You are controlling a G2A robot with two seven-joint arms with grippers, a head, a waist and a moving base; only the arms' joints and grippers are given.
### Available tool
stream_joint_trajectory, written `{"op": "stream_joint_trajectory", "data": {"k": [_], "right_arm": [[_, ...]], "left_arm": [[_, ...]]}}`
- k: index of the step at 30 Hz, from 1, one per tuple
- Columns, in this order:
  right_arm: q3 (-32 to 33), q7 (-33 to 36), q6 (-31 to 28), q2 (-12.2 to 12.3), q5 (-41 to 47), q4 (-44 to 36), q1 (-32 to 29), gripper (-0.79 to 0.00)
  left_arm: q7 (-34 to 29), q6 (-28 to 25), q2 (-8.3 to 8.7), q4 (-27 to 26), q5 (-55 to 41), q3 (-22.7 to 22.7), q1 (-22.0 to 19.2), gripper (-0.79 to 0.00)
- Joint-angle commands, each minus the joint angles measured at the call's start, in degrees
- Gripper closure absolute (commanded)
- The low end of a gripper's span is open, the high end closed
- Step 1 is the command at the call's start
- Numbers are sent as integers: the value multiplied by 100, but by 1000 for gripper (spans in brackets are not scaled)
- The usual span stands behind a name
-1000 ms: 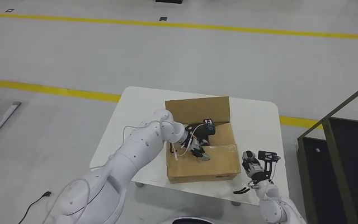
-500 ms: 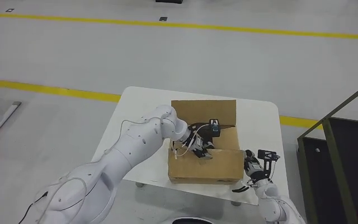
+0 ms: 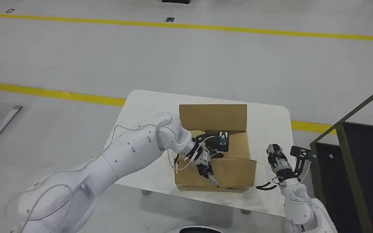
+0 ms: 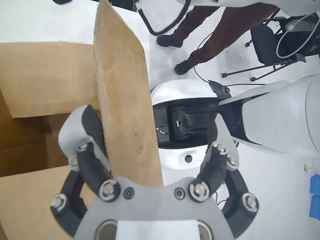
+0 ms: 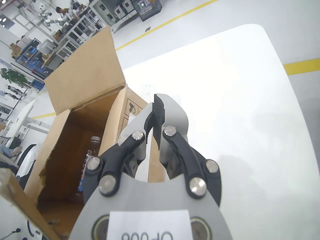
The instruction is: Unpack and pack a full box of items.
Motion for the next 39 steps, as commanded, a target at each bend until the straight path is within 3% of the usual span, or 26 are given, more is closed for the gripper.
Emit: {"op": "stream_joint_trajectory", "data": {"k": [1,10,16,31,39], "right_arm": [[43,74,-71,9,62,-103,-2,0],[104,773,-585,53,629,-642,-63,0],[105,1975,-1238,145,862,-776,-54,0],[-22,3783,-3053,373,1811,-647,-216,0],[-71,4270,-3940,508,2100,-671,-382,0]], "left_arm": [[-33,34,125,-239,-171,2,37,-785],[-201,203,695,-1175,-445,2,68,-785],[-247,249,986,-1600,-545,2,105,-785],[-313,315,1330,-1966,-715,-46,163,-785],[-78,604,1531,-2017,-529,-460,366,-785]]}}
